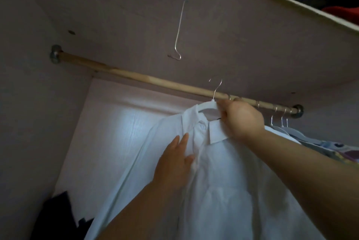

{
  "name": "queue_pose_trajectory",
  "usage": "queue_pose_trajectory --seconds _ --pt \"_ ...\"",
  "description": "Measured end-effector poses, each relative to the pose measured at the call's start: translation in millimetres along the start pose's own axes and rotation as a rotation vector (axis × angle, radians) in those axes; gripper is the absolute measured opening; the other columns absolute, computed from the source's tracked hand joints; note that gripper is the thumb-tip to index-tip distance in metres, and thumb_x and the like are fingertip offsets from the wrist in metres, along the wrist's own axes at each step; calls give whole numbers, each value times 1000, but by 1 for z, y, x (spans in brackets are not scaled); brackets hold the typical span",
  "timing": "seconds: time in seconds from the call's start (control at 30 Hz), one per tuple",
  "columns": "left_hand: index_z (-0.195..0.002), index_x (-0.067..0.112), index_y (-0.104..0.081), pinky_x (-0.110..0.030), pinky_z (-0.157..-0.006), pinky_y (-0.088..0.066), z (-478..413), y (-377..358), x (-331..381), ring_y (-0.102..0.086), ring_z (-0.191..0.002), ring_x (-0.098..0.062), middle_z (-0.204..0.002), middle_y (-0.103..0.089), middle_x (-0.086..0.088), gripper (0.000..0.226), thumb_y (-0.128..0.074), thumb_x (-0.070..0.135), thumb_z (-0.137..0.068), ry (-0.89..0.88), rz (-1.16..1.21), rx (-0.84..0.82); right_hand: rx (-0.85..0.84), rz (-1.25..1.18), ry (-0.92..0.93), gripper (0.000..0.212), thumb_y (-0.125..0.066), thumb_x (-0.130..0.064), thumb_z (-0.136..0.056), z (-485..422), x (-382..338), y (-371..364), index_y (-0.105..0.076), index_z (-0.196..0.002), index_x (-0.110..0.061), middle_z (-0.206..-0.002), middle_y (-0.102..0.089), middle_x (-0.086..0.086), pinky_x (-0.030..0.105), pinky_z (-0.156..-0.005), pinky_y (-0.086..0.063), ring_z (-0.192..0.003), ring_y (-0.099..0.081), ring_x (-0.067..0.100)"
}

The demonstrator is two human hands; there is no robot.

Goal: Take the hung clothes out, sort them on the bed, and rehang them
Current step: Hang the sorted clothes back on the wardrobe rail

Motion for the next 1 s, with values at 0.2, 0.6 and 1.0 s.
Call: queue_pose_trajectory --seconds 0.2,0.6,1.0 --pt "-149 30 -3 -22 -111 -14 -14 -31 -11 -10 -143 -12 -158 -6 2 61 -38 34 -99 -76 -16 -23 -188 37 -86 35 -44 -5 -87 -21 -15 -30 -60 -116 -18 -118 -60 8 34 -81 -46 -109 -58 29" --pt "-148 26 2 -11 -109 -4 53 -81 -31 -7 -144 -7 -157 -4 4 64 -38 36 -99 -37 -37 -115 -176 259 94 56 -35 -23 -95 65 -22 -50 -19 -148 -19 -153 -16 11 45 -114 -8 -141 -14 30" --pt "-149 24 -9 -19 -113 -18 244 -36 33 -21 -139 -10 -154 -14 4 64 -47 26 -97 182 53 -332 -435 -103 263 60 -84 -45 -19 352 -7 -23 -74 -76 -33 -81 -70 -6 30 -62 -56 -70 -69 15"
Point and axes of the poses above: each hand's wrist, its own z-axis away from the middle knuckle, its own y-axis out of the back of the hand, x = y × z, the point moved 1 cm from there along -z, towards the middle knuckle
